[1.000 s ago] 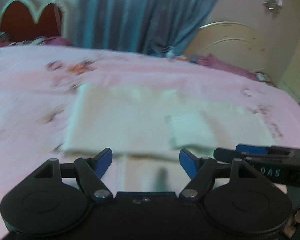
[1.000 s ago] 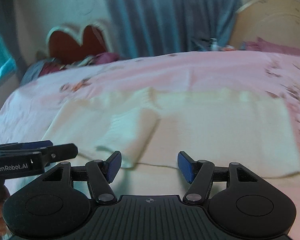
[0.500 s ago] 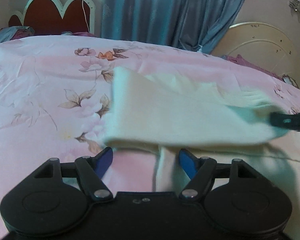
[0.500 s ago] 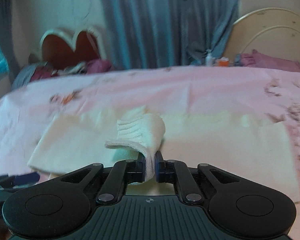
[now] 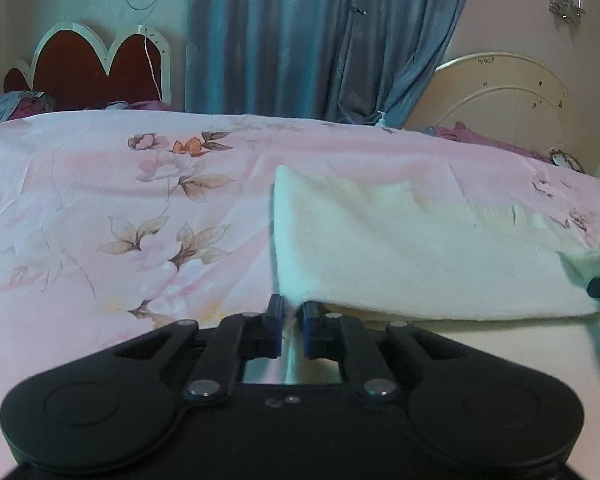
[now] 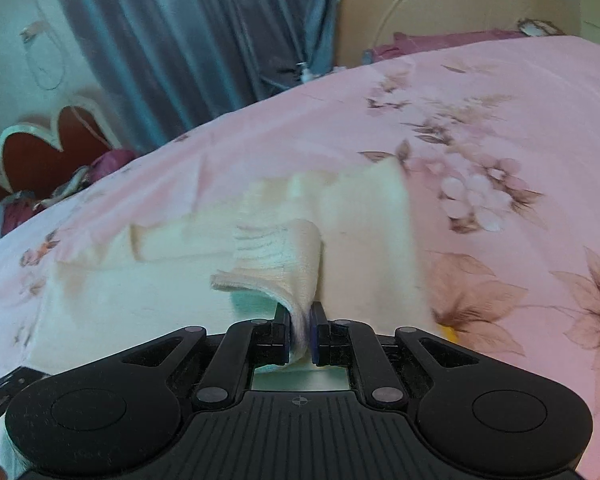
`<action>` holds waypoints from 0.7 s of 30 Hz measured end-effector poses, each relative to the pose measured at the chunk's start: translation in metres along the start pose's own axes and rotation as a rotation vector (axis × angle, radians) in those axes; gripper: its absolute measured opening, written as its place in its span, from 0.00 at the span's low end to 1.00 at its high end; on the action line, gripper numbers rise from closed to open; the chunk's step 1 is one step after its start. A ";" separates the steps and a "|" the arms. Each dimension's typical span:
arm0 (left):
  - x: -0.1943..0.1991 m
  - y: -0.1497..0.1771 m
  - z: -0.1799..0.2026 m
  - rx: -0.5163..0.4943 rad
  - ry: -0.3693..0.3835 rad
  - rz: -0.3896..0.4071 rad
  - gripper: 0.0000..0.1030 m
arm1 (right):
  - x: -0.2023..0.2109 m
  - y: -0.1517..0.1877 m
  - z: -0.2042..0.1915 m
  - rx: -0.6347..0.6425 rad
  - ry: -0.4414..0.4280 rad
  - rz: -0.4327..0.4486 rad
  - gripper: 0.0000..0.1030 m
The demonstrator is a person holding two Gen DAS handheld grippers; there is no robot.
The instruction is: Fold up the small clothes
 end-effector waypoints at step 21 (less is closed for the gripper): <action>0.005 -0.001 -0.001 -0.027 0.007 -0.046 0.18 | 0.021 -0.005 0.029 0.076 0.147 0.058 0.08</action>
Point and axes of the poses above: each gripper's, at about its wrist camera, not at the fingertips, and x roughly against the way its jaws point, z to its right, y to its underside, the point moved 4 cm from there along -x, roughly the way its jaws point, and after that the axes turned 5 degrees about x, right-handed, at the moved point
